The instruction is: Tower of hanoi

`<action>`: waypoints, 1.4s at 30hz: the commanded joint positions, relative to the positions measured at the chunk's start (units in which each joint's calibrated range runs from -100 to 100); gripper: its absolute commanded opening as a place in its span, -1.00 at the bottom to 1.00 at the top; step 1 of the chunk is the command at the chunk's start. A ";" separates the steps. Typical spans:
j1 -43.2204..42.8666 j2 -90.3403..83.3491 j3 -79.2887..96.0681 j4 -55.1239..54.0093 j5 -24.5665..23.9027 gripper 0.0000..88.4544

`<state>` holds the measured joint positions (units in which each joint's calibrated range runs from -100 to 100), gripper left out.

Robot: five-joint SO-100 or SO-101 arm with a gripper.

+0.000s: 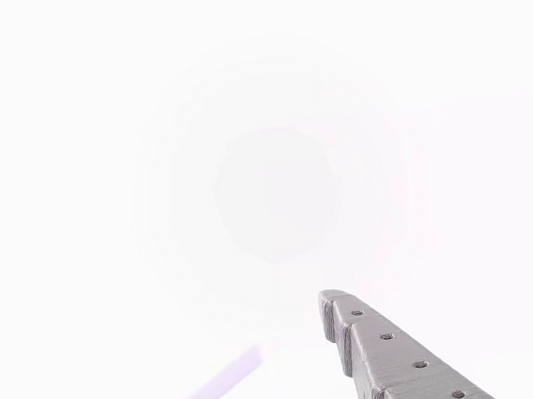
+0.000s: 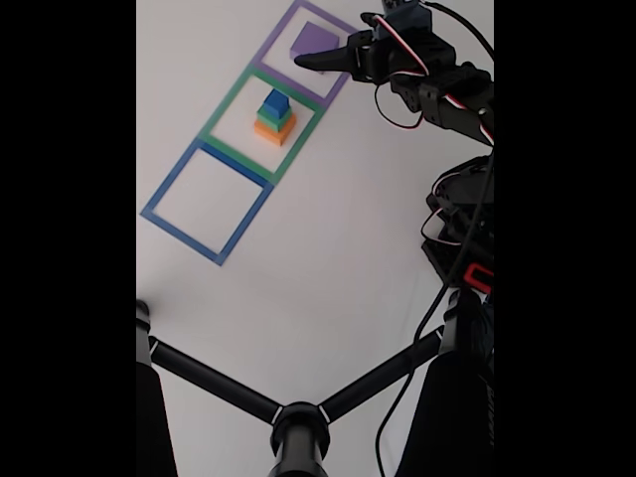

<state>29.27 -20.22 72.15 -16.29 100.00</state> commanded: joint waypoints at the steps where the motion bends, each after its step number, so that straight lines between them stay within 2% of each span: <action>1: -0.79 1.77 -0.24 -5.57 0.00 0.12; 18: 1.51 12.91 -1.33 -16.83 0.00 0.14; 42: 0.07 25.19 -6.97 -24.68 0.00 0.12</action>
<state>30.25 5.02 67.28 -39.00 100.00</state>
